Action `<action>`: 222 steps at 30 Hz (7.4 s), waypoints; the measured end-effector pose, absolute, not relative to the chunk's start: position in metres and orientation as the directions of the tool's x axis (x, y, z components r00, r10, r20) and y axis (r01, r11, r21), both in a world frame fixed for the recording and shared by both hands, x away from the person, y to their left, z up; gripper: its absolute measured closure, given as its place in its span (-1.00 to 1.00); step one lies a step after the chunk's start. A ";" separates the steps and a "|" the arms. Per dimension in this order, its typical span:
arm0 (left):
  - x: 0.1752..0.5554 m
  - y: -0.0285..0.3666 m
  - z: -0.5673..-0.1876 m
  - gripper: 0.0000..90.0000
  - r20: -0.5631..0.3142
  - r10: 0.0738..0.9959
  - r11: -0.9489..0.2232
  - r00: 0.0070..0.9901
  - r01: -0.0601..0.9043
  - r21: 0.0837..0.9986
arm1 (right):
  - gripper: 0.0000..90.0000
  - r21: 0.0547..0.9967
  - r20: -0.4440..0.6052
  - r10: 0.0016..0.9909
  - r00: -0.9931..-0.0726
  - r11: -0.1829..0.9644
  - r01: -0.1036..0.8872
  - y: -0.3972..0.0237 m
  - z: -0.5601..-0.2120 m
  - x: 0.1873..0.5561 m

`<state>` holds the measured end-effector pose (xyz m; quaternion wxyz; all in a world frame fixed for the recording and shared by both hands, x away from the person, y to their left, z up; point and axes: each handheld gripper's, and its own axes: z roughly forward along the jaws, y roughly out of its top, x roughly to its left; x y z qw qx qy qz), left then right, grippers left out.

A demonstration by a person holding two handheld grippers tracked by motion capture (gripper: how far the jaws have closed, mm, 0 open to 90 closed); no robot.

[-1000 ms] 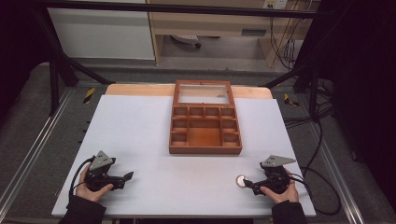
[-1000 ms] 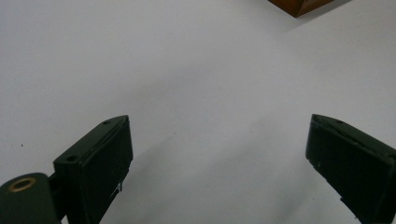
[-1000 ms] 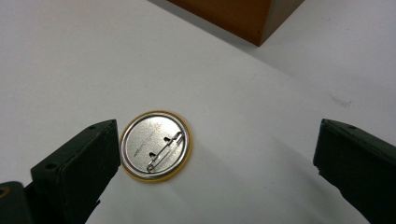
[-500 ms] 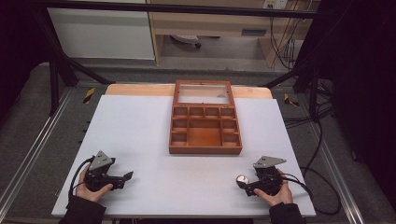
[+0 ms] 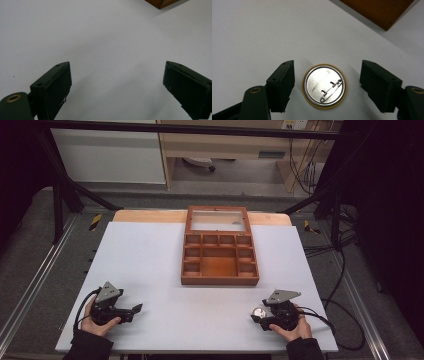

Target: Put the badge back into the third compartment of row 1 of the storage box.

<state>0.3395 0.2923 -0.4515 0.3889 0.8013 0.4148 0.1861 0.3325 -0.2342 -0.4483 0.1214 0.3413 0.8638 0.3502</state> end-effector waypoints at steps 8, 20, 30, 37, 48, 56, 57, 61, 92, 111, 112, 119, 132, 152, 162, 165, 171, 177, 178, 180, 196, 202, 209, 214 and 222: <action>0.339 0.292 -0.451 -0.82 -0.024 0.810 -0.353 0.587 0.520 0.778 | -0.12 0.672 0.021 0.661 -0.750 0.546 0.499 -0.234 -0.449 0.332; 0.339 0.292 -0.451 -0.82 -0.022 0.809 -0.356 0.588 0.519 0.777 | 0.00 0.666 0.006 0.652 -0.758 0.563 0.490 -0.234 -0.449 0.331; 0.339 0.292 -0.452 -0.81 -0.023 0.808 -0.357 0.589 0.519 0.776 | 0.04 0.661 0.016 0.654 -0.756 0.560 0.499 -0.235 -0.448 0.332; 0.339 0.292 -0.452 -0.81 -0.022 0.807 -0.357 0.590 0.519 0.777 | 0.04 0.660 0.021 0.653 -0.757 0.559 0.501 -0.235 -0.448 0.332; 0.339 0.292 -0.452 -0.80 -0.023 0.806 -0.358 0.591 0.519 0.776 | 0.05 0.658 0.031 0.654 -0.756 0.556 0.508 -0.236 -0.447 0.333; 0.339 0.292 -0.452 -0.80 -0.024 0.806 -0.357 0.591 0.519 0.777 | 0.05 0.654 0.038 0.654 -0.755 0.555 0.514 -0.236 -0.446 0.333; 0.339 0.292 -0.452 -0.80 -0.024 0.806 -0.358 0.592 0.519 0.777 | 0.06 0.652 0.041 0.655 -0.755 0.555 0.516 -0.236 -0.446 0.333; 0.339 0.292 -0.452 -0.80 -0.025 0.806 -0.357 0.591 0.519 0.777 | 0.06 0.651 0.044 0.657 -0.753 0.553 0.520 -0.236 -0.445 0.333; 0.339 0.292 -0.451 -0.79 -0.026 0.804 -0.357 0.594 0.517 0.778 | 0.06 0.678 0.041 0.671 -0.740 0.526 0.514 -0.242 -0.434 0.333; 0.340 0.292 -0.451 -0.79 -0.028 0.806 -0.354 0.591 0.520 0.778 | 0.06 0.711 0.054 0.696 -0.716 0.477 0.517 -0.247 -0.427 0.337; 0.341 0.292 -0.451 -0.79 -0.030 0.807 -0.352 0.590 0.520 0.778 | 0.06 0.713 0.057 0.699 -0.713 0.472 0.519 -0.247 -0.427 0.337; 0.340 0.292 -0.451 -0.79 -0.029 0.808 -0.352 0.589 0.520 0.778 | 0.06 0.726 0.062 0.712 -0.700 0.449 0.521 -0.248 -0.425 0.339; 0.341 0.292 -0.452 -0.79 -0.030 0.807 -0.352 0.589 0.523 0.776 | 0.06 0.748 0.064 0.716 -0.695 0.427 0.508 -0.243 -0.418 0.344; 0.340 0.292 -0.451 -0.79 -0.027 0.809 -0.350 0.587 0.519 0.780 | 0.06 0.767 0.075 0.730 -0.680 0.394 0.507 -0.241 -0.411 0.349; 0.340 0.292 -0.451 -0.79 -0.026 0.809 -0.351 0.587 0.519 0.780 | 0.06 0.777 0.077 0.738 -0.671 0.377 0.504 -0.240 -0.403 0.352; 0.340 0.292 -0.451 -0.79 -0.026 0.810 -0.350 0.586 0.519 0.780 | 0.06 0.777 0.074 0.739 -0.670 0.378 0.503 -0.238 -0.400 0.354; 0.340 0.293 -0.451 -0.79 -0.026 0.810 -0.350 0.586 0.518 0.780 | 0.06 0.787 0.072 0.741 -0.668 0.370 0.495 -0.234 -0.395 0.358; 0.340 0.293 -0.451 -0.79 -0.026 0.810 -0.350 0.586 0.518 0.780 | 0.06 0.789 0.072 0.745 -0.663 0.364 0.495 -0.231 -0.391 0.362; 0.340 0.293 -0.451 -0.79 -0.027 0.810 -0.350 0.586 0.519 0.780 | 0.06 0.792 0.072 0.745 -0.663 0.361 0.492 -0.230 -0.391 0.363; 0.340 0.293 -0.451 -0.79 -0.026 0.810 -0.350 0.586 0.519 0.780 | 0.06 0.791 0.074 0.746 -0.661 0.360 0.494 -0.230 -0.390 0.364; 0.340 0.293 -0.451 -0.79 -0.027 0.810 -0.350 0.586 0.519 0.779 | 0.06 0.805 0.072 0.754 -0.653 0.343 0.485 -0.225 -0.380 0.375; 0.340 0.293 -0.451 -0.78 -0.028 0.810 -0.350 0.586 0.520 0.779 | 0.06 0.811 0.072 0.756 -0.650 0.335 0.479 -0.222 -0.376 0.381; 0.340 0.293 -0.451 -0.78 -0.027 0.810 -0.350 0.586 0.520 0.779 | 0.06 0.813 0.073 0.759 -0.647 0.331 0.479 -0.218 -0.374 0.388; 0.340 0.293 -0.451 -0.78 -0.028 0.810 -0.350 0.586 0.520 0.780 | 0.06 0.816 0.067 0.761 -0.646 0.331 0.475 -0.215 -0.371 0.394; 0.340 0.293 -0.451 -0.78 -0.028 0.810 -0.349 0.586 0.520 0.780 | 0.06 0.821 0.066 0.765 -0.640 0.323 0.470 -0.212 -0.367 0.402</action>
